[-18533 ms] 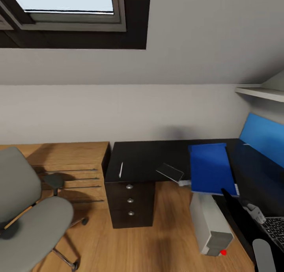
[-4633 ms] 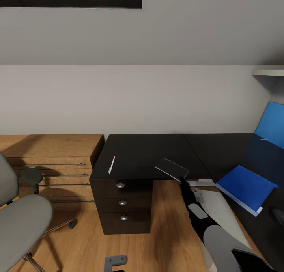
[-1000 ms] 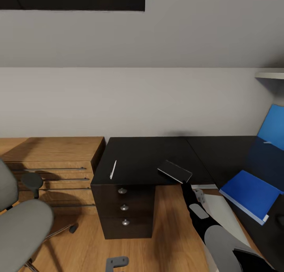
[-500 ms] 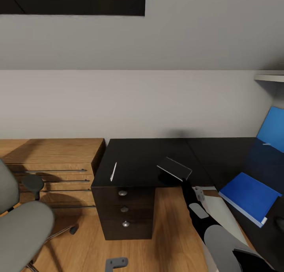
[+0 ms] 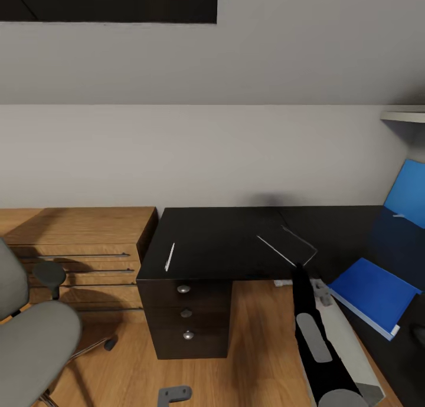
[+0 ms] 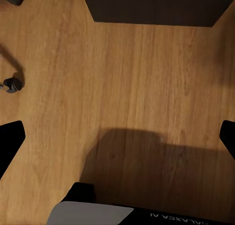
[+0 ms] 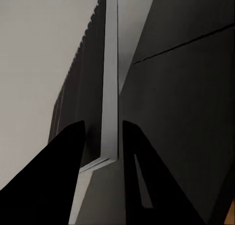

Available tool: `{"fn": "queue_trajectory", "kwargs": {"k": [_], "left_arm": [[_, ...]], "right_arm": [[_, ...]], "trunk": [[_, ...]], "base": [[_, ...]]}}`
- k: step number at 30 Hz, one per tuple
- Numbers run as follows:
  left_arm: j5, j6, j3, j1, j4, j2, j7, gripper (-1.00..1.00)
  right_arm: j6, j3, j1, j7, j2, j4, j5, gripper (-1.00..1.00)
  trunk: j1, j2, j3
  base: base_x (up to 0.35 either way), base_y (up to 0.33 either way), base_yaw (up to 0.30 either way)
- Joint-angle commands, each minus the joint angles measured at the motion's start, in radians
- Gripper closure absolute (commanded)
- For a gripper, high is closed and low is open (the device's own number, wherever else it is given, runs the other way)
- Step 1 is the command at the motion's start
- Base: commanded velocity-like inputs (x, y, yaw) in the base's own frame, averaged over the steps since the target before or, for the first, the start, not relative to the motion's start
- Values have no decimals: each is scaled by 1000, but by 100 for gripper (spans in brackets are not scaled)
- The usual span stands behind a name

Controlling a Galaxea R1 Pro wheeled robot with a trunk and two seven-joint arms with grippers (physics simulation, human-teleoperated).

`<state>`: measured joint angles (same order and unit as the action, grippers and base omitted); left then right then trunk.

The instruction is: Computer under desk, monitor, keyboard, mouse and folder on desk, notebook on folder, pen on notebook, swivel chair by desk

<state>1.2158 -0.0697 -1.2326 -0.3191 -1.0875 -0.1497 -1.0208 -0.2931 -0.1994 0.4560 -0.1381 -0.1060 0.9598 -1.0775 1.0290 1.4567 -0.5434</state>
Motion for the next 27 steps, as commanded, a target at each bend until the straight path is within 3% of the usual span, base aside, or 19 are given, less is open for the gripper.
{"fn": "queue_trajectory", "kwargs": {"k": [1, 7, 18, 27], "left_arm": [[1, -7, -2, -2, -2, -1, -5, -100], [1, -7, -2, -2, 1, -1, -5, -100], [-2, -7, -2, -2, 57, 0, -4, -100], [-2, -7, -2, -2, 58, 5, -4, -100]], "right_arm": [[0, 11, -27, 28, -2, 60, -12, 100], [-1, 34, -74, 132, -5, 163, -16, 100], [-5, 35, -79, 146, -1, 172, -17, 100], [-4, 34, -79, 147, 0, 172, -16, 100]], "trunk": [[0, 1, -1], [0, 1, -1], [0, 1, -1], [0, 1, -5]], "base": [[-9, -5, 0], [-141, -119, 0], [-76, -71, -12], [-1, 0, -216]]}}
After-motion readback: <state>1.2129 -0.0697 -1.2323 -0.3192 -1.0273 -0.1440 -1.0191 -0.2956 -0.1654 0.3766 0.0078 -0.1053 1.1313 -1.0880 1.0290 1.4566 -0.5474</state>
